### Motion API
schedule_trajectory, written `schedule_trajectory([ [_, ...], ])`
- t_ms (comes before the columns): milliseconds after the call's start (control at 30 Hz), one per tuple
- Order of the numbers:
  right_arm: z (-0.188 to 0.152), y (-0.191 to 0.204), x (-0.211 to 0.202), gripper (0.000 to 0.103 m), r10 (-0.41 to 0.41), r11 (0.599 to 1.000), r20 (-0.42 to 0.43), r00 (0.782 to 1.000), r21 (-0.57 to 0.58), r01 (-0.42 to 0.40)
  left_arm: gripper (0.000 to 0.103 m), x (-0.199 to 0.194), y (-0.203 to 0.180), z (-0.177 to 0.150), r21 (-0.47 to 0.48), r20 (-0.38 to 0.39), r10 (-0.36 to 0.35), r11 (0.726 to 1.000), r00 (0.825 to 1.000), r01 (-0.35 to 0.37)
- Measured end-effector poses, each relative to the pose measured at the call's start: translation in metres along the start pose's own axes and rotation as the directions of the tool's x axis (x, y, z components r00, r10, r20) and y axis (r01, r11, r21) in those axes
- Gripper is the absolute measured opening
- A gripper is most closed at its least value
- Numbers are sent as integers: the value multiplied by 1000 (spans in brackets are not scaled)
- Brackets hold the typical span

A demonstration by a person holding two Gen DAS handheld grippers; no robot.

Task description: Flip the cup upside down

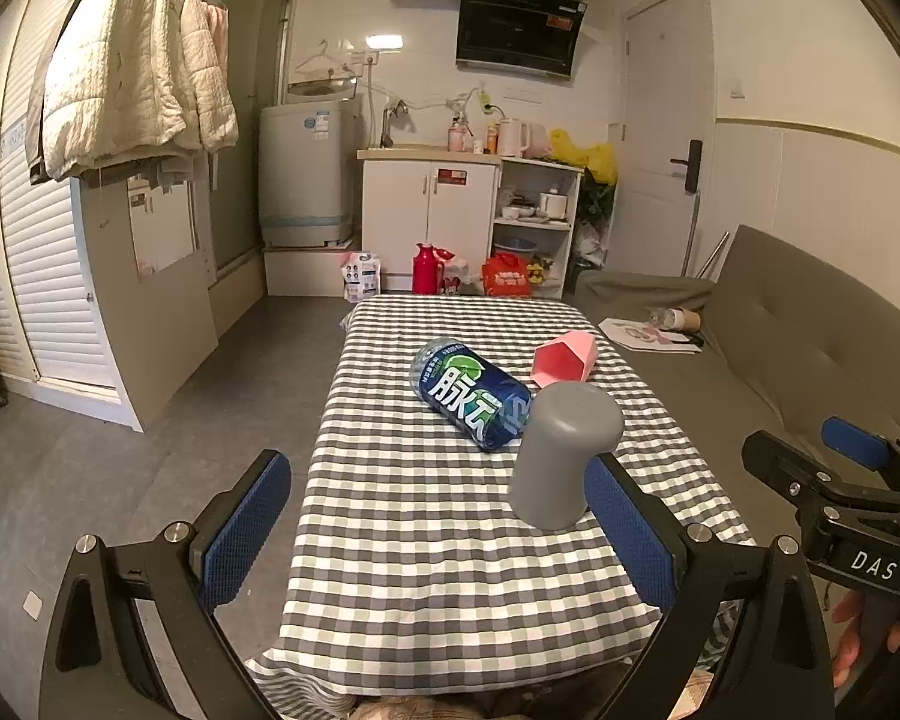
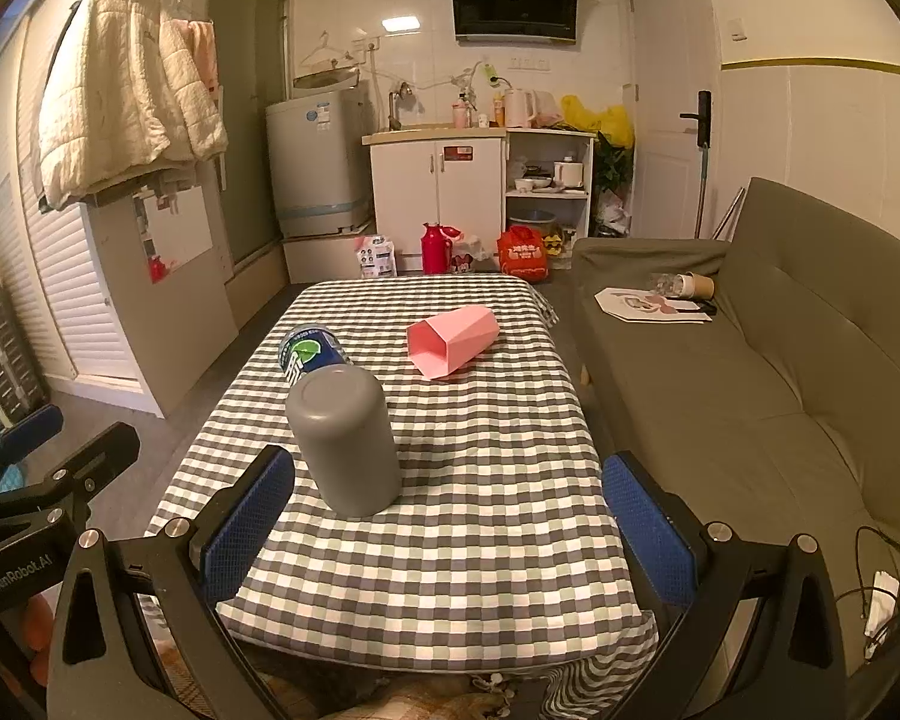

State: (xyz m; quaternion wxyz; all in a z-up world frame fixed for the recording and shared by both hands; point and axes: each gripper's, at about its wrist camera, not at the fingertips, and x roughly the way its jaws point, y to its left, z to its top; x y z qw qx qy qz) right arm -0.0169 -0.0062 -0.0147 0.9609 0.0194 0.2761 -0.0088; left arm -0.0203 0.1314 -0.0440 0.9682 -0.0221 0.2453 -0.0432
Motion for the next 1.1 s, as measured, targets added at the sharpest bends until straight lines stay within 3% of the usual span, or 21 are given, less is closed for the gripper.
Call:
schedule_trajectory([
  [1100, -5, 4, 4, 103, 6, 1000, -14, 1000, -2, -6, 101, 0, 8, -4, 0, -13, 2, 1000, 1000, -2],
])
